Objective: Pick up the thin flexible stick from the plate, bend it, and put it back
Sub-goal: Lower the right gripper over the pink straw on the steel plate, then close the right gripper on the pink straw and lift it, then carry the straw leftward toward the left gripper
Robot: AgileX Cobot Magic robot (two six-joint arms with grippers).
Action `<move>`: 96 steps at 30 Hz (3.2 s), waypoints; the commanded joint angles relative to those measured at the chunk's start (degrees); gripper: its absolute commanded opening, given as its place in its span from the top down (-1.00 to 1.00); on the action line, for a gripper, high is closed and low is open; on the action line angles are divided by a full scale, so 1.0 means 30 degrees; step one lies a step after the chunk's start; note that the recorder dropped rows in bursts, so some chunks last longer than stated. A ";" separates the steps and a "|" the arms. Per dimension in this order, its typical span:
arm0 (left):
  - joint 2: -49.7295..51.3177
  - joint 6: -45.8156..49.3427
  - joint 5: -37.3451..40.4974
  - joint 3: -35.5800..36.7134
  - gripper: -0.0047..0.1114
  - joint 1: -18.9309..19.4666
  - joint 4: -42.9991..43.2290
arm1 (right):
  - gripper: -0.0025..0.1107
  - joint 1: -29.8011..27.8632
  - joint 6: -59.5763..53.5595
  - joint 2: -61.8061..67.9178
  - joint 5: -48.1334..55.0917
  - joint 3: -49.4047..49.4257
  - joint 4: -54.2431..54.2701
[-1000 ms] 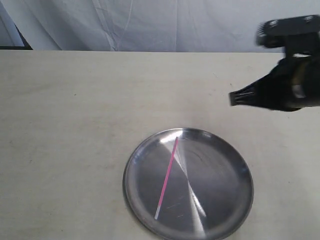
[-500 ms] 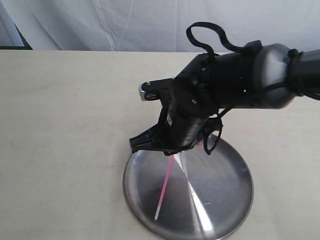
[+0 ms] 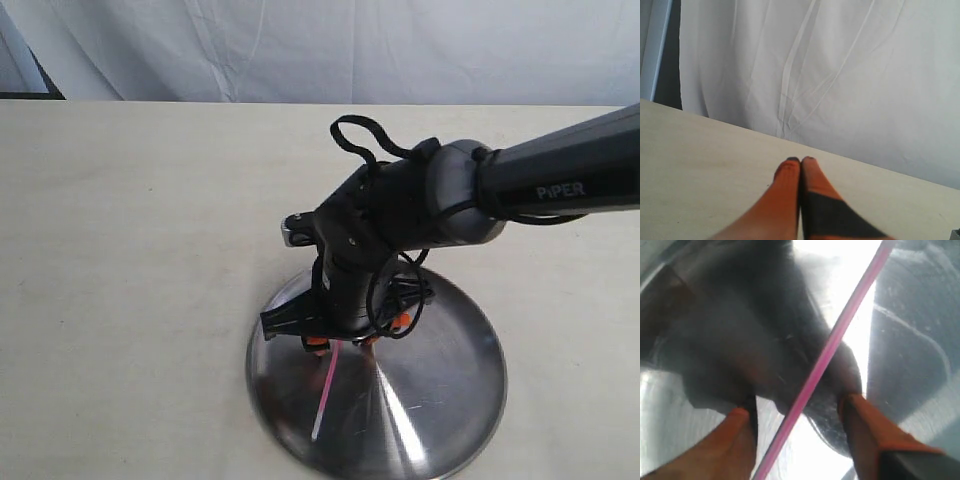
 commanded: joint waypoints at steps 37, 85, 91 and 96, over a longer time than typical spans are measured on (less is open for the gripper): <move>-0.0015 0.0017 0.0098 -0.0039 0.92 -0.0024 0.0104 | 0.97 -0.0072 -0.0320 -0.6450 0.0106 0.4248 -0.4198; -0.0015 -0.8666 -1.1651 -0.0039 -0.12 -0.0024 -0.2311 | 0.97 0.4453 -2.9507 -1.2956 -0.7496 0.6151 2.3777; -0.0015 -0.8630 -1.2652 -0.0039 -0.09 -0.0024 -0.2311 | 0.97 0.4530 -2.9713 -1.1534 -0.6475 0.4477 2.3868; -0.0015 -0.8633 -1.2720 -0.0039 -0.09 -0.0024 -0.2239 | 0.97 0.5308 -3.0344 -1.0320 -0.6102 0.3241 2.3902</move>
